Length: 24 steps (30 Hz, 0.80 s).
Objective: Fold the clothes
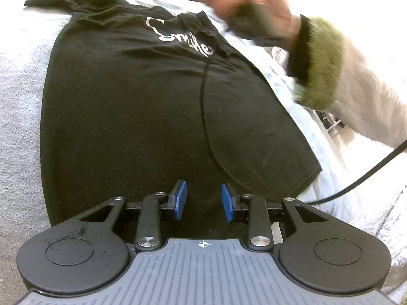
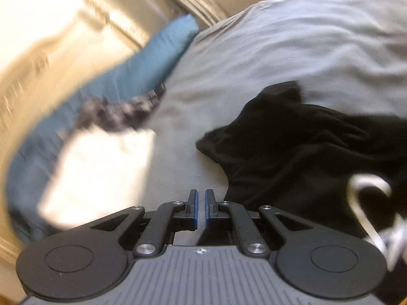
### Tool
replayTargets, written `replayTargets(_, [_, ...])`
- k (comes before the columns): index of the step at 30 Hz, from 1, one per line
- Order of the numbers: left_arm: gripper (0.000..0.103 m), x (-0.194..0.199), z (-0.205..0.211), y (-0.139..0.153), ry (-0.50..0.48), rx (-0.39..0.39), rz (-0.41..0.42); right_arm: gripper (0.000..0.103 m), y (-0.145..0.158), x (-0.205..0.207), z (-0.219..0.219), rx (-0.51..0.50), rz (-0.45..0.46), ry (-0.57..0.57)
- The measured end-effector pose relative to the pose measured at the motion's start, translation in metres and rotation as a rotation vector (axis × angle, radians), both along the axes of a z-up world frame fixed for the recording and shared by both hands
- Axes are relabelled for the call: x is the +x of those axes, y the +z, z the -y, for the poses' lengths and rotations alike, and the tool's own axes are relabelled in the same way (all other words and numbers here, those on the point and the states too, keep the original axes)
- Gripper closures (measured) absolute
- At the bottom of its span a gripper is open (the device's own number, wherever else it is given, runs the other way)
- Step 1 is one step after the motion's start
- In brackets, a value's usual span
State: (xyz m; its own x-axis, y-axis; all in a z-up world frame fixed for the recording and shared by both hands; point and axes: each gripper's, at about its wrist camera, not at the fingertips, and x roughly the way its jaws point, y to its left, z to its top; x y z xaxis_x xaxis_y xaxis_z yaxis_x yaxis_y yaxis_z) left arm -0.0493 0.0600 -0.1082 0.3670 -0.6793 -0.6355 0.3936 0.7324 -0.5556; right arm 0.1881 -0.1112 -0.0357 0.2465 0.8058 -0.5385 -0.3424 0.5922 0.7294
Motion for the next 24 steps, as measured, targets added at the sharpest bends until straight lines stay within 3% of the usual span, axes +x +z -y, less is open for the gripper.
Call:
replayTargets(3, [0.073,0.001,0.0,0.003,-0.009,-0.002,0.02,0.096,0.008,-0.014,0.05,0.117,-0.178,-0.053])
replayTargets(4, [0.072,0.002,0.0,0.004,-0.01,-0.004,0.026,0.091,0.009,-0.022,0.061,0.152,-0.23,-0.063])
replayTargets(6, [0.072,0.003,0.0,0.005,-0.014,-0.007,0.036,0.074,0.003,-0.04,0.072,0.144,-0.283,-0.075])
replayTargets(8, [0.072,0.005,0.0,0.007,-0.014,-0.013,0.04,0.073,-0.002,-0.059,0.082,0.131,-0.333,-0.088])
replayTargets(9, [0.071,0.006,0.002,0.009,-0.014,-0.014,0.038,0.073,-0.006,-0.066,0.08,0.071,-0.322,-0.085])
replayTargets(11, [0.071,0.008,0.005,0.007,-0.015,-0.003,0.029,0.073,-0.012,-0.073,0.069,-0.086,-0.242,-0.068])
replayTargets(16, [0.071,0.009,0.013,0.002,-0.017,0.035,0.015,0.079,-0.024,-0.075,0.02,-0.452,0.083,0.064])
replayTargets(18, [0.071,0.01,0.014,0.001,-0.014,0.038,0.012,0.081,-0.023,-0.063,-0.002,-0.498,0.197,0.07])
replayTargets(24, [0.071,0.009,0.015,-0.001,-0.007,0.038,-0.001,0.081,-0.023,-0.016,-0.026,-0.537,0.31,-0.024])
